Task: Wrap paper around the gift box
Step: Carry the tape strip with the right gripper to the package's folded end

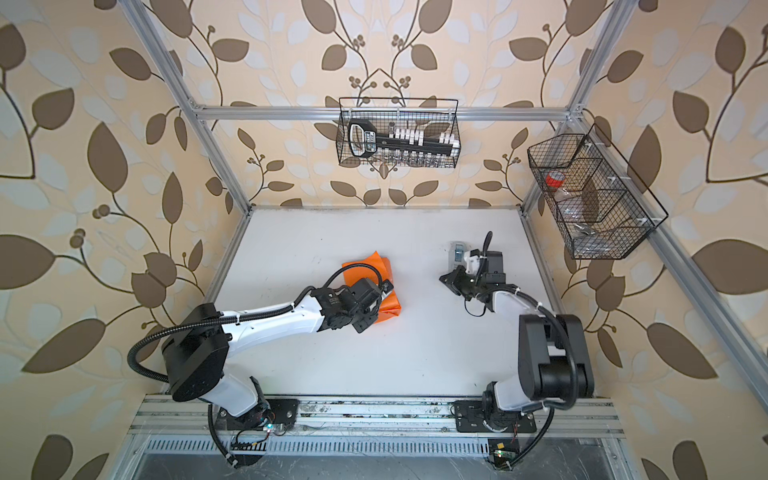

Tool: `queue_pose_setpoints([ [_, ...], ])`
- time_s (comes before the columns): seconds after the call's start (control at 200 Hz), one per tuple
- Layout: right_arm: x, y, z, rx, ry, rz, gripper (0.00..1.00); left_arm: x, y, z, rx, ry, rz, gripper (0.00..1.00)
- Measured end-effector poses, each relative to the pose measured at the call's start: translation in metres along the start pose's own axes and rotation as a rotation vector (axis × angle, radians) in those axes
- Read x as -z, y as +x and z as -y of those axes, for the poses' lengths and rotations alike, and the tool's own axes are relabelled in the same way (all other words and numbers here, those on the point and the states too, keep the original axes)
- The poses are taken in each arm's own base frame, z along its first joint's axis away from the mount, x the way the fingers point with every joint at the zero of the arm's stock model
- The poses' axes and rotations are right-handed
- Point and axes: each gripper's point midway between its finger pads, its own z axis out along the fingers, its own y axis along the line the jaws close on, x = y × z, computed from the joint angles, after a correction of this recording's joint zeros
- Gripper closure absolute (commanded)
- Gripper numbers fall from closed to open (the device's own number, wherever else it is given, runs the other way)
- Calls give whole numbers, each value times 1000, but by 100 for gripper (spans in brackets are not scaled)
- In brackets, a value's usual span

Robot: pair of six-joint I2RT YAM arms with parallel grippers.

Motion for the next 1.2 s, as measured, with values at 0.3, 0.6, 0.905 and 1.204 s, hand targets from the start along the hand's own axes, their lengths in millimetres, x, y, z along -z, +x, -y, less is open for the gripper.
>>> queue_pose_setpoints([
  [0.3, 15, 102, -58, 176, -201, -203, 100, 0, 0, 0, 5, 0, 0, 59],
  [0.6, -1, 150, -79, 165, -253, -345, 100, 0, 0, 0, 19, 0, 1, 59],
  [0.905, -25, 166, -80, 66, -244, -396, 100, 0, 0, 0, 21, 1, 1, 59],
  [1.204, -37, 173, -86, 23, -239, -391, 100, 0, 0, 0, 23, 2, 1, 59],
])
